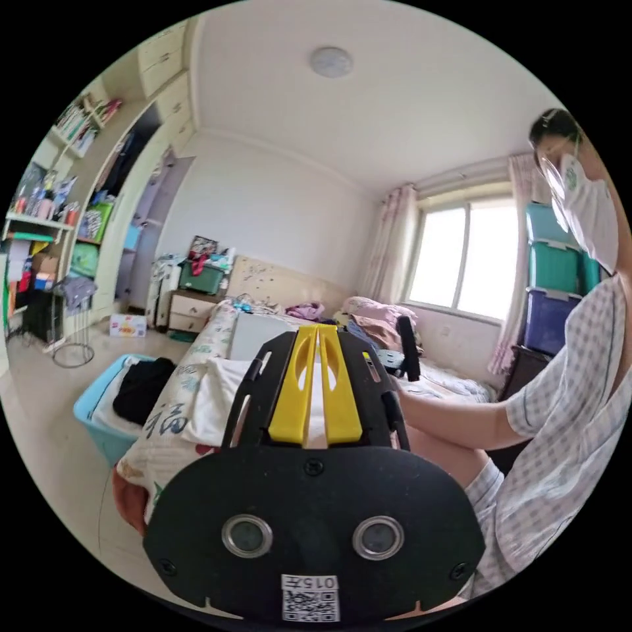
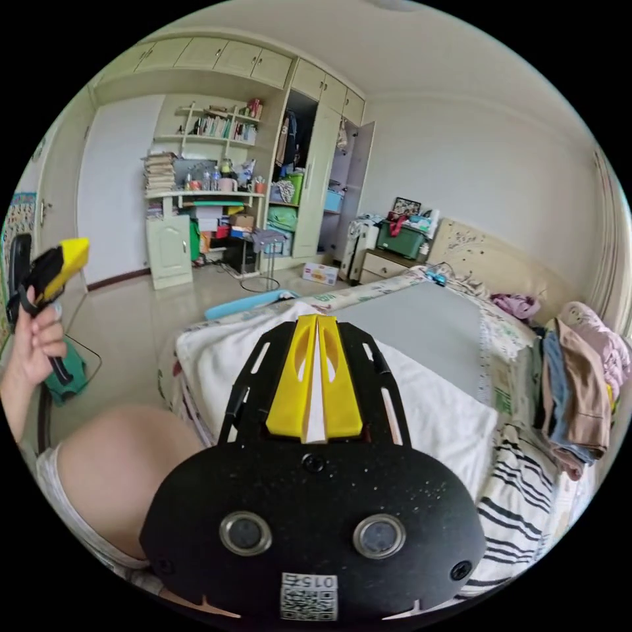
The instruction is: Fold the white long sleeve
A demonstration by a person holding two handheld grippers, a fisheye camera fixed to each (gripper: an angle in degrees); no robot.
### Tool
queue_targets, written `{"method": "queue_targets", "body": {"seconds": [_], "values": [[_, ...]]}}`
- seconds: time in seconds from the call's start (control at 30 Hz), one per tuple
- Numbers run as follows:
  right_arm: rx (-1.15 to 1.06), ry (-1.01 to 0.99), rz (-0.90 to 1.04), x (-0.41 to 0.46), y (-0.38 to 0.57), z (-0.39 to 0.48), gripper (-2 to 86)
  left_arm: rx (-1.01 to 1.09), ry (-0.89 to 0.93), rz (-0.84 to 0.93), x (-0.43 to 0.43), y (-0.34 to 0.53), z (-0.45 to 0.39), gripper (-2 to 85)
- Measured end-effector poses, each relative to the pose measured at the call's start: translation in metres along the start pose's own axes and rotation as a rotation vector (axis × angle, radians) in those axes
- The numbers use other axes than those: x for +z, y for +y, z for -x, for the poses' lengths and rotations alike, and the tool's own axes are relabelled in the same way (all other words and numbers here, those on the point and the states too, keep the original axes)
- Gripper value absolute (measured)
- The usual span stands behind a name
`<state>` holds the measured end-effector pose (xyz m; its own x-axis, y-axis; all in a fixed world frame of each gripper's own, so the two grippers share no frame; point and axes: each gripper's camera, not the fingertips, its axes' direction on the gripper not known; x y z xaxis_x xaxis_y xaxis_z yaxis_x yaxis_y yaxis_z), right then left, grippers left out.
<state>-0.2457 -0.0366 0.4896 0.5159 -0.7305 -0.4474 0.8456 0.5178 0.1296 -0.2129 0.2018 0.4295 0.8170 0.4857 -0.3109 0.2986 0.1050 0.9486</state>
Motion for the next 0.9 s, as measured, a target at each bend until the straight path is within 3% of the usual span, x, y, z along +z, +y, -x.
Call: {"method": "queue_targets", "body": {"seconds": [0.13, 0.23, 0.3, 0.43, 0.5, 0.57, 0.63, 0.73, 0.8, 0.9], "values": [[0.088, 0.108, 0.010, -0.035, 0.031, -0.072, -0.4, 0.011, 0.124, 0.056, 0.039, 0.023, -0.031, 4.5], [0.298, 0.112, -0.043, -0.068, 0.063, -0.162, 0.0, 0.054, 0.158, 0.146, 0.089, 0.041, -0.068, 8.3], [0.441, 0.099, -0.081, -0.086, 0.094, -0.230, 1.1, 0.129, 0.209, 0.286, 0.143, 0.054, -0.100, 9.0], [0.638, 0.063, -0.057, -0.089, 0.123, -0.333, 3.6, 0.289, 0.130, 0.598, 0.231, 0.066, -0.151, 9.0], [0.723, -0.019, -0.021, -0.072, 0.128, -0.393, 5.4, 0.309, 0.286, 0.697, 0.275, 0.065, -0.183, 8.8], [0.761, -0.073, 0.026, -0.048, 0.129, -0.426, 6.5, 0.324, 0.358, 0.608, 0.291, 0.064, -0.207, 8.3], [0.791, -0.114, 0.060, -0.022, 0.135, -0.449, 7.4, 0.395, 0.313, 0.608, 0.319, 0.075, -0.228, 8.1], [0.866, -0.176, 0.059, 0.018, 0.162, -0.468, 8.1, 0.464, 0.221, 0.758, 0.386, 0.126, -0.237, 8.3], [0.902, -0.243, 0.116, 0.035, 0.164, -0.489, 9.0, 0.449, 0.276, 0.845, 0.420, 0.162, -0.233, 8.4], [0.856, -0.159, 0.140, 0.036, 0.160, -0.495, 9.1, 0.493, 0.333, 0.946, 0.446, 0.201, -0.236, 8.2]]}}
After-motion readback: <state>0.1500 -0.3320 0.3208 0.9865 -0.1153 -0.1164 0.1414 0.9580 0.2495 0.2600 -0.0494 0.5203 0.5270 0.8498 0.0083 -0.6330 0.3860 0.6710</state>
